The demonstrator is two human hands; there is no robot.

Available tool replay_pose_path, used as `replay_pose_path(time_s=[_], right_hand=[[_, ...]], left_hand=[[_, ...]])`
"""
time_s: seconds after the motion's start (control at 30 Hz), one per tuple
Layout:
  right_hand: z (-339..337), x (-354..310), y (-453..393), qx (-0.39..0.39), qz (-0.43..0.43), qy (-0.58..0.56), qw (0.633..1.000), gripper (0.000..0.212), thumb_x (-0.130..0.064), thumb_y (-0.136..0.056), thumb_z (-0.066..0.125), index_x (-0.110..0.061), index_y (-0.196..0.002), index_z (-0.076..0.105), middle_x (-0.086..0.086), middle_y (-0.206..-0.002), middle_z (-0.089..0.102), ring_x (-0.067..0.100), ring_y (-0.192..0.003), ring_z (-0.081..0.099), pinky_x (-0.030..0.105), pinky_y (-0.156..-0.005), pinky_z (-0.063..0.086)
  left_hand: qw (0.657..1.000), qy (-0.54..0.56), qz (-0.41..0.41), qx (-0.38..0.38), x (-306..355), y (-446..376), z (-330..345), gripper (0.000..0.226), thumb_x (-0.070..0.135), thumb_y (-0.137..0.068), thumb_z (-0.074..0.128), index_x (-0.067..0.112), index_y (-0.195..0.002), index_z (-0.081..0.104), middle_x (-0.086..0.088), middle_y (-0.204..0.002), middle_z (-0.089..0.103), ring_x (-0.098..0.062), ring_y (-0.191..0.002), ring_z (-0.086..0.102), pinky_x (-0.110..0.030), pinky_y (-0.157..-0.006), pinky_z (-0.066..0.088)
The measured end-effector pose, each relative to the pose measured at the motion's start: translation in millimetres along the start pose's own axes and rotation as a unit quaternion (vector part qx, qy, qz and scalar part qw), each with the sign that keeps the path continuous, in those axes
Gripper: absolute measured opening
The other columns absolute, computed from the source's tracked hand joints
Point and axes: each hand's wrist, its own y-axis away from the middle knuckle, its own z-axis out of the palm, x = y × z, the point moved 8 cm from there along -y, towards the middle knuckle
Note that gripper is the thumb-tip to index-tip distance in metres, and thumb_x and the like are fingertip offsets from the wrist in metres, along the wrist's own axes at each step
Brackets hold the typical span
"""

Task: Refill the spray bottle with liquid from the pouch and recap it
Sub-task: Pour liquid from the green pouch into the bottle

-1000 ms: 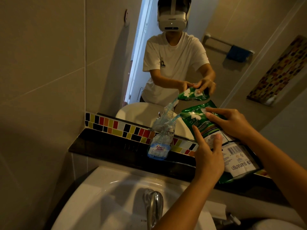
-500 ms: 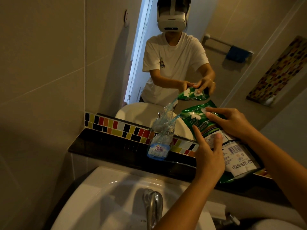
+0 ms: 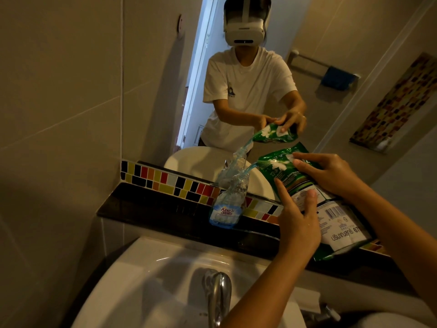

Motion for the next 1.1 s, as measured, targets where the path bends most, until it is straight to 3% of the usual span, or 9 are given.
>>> replay_pose_path(time_s=[0.53,0.77,1.1], right_hand=[[-3,-1,1,0.002,-0.008,0.028,1.000,0.051,-0.057,-0.082,0.051,-0.036,-0.127,0.058,0.007,-0.117,0.067,0.002,-0.077,0.064,0.014,-0.060,0.045],[-5,-5,1,0.014,-0.018,0.037,0.999,0.047,-0.056,-0.083,0.052,-0.036,-0.124,0.061,0.004,-0.121,0.067,0.008,-0.082,0.064,0.018,-0.069,0.046],[-5,-8,-2,0.011,-0.018,0.037,0.999,0.044,-0.051,-0.087,0.053,-0.034,-0.126,0.059,0.005,-0.122,0.065,-0.002,-0.077,0.061,0.014,-0.062,0.044]], left_hand=[[1.000,0.008,-0.004,-0.003,5,5,2,0.074,0.049,-0.098,0.037,0.039,-0.151,-0.014,-0.010,-0.146,0.047,0.011,-0.068,0.042,0.003,-0.046,0.040],[1.000,0.009,-0.007,-0.007,9,8,2,0.073,0.048,-0.099,0.037,0.037,-0.152,-0.014,-0.010,-0.148,0.045,0.014,-0.066,0.037,0.005,-0.046,0.038],[1.000,0.009,0.001,-0.006,12,7,-1,0.074,0.048,-0.099,0.038,0.038,-0.151,-0.013,-0.010,-0.142,0.051,0.006,-0.064,0.047,0.002,-0.045,0.039]])
